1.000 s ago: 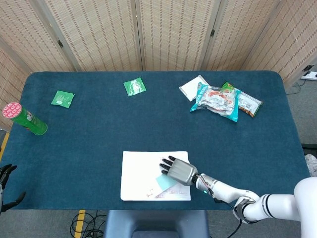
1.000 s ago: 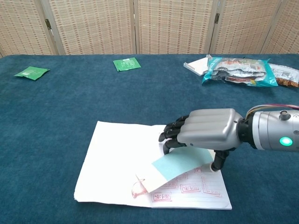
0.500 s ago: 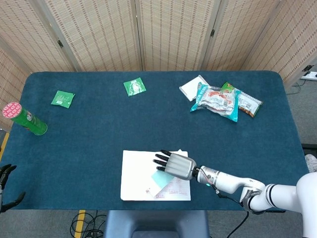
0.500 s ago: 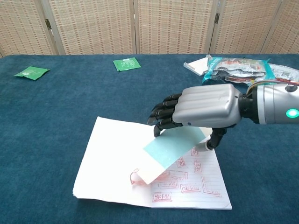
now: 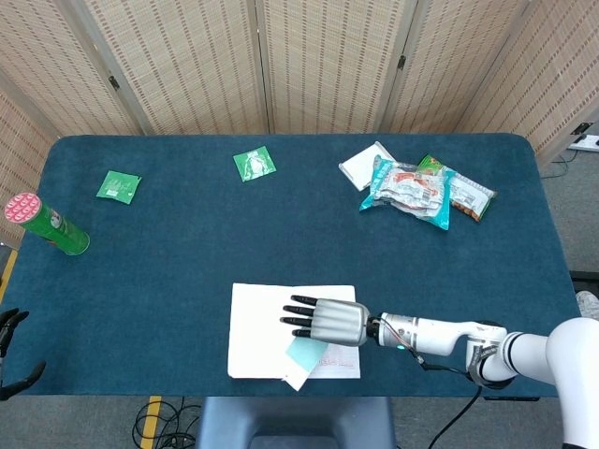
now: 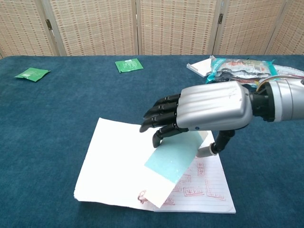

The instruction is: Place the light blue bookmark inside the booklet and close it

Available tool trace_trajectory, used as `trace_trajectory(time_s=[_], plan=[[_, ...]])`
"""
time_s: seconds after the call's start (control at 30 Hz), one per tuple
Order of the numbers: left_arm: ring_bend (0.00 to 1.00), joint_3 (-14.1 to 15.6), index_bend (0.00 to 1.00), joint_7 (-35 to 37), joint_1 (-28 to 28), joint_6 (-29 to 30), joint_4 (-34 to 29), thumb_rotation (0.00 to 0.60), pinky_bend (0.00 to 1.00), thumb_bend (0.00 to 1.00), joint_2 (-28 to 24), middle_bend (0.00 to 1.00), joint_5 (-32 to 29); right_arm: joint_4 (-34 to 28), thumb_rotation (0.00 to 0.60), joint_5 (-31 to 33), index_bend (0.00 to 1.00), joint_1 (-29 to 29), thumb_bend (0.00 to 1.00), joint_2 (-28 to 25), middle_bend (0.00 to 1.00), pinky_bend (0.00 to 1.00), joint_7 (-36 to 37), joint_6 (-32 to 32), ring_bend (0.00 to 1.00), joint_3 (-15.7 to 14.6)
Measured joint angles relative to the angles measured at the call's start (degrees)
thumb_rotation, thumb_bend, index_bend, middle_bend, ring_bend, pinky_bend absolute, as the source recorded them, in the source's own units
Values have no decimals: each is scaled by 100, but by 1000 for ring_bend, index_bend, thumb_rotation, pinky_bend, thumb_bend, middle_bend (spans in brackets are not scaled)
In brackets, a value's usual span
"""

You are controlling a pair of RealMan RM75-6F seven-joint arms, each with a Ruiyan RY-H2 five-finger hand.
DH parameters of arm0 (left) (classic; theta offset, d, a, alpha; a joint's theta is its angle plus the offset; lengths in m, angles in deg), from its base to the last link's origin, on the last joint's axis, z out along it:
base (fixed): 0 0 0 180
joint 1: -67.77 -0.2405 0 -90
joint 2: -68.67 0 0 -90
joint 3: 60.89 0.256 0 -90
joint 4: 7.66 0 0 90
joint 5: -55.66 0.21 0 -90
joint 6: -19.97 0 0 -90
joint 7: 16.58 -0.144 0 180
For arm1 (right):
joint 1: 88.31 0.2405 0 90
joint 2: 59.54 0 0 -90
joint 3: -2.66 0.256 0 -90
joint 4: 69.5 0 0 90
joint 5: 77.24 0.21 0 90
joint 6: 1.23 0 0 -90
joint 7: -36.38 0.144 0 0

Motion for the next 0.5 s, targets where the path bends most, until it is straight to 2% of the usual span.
trace_trajectory(time_s=[0.17, 0.5], plan=[[152, -2, 190, -81, 23, -8, -73, 600, 202, 269, -15, 163, 27, 271, 600, -384, 268, 66, 247, 59, 86, 88, 203, -346, 0, -188], [152, -8, 191, -220, 46, -16, -221, 600, 202, 269, -55, 163, 34, 1422, 600, -1024, 268, 232, 247, 372, 86, 72, 566, -1173, 0, -404]])
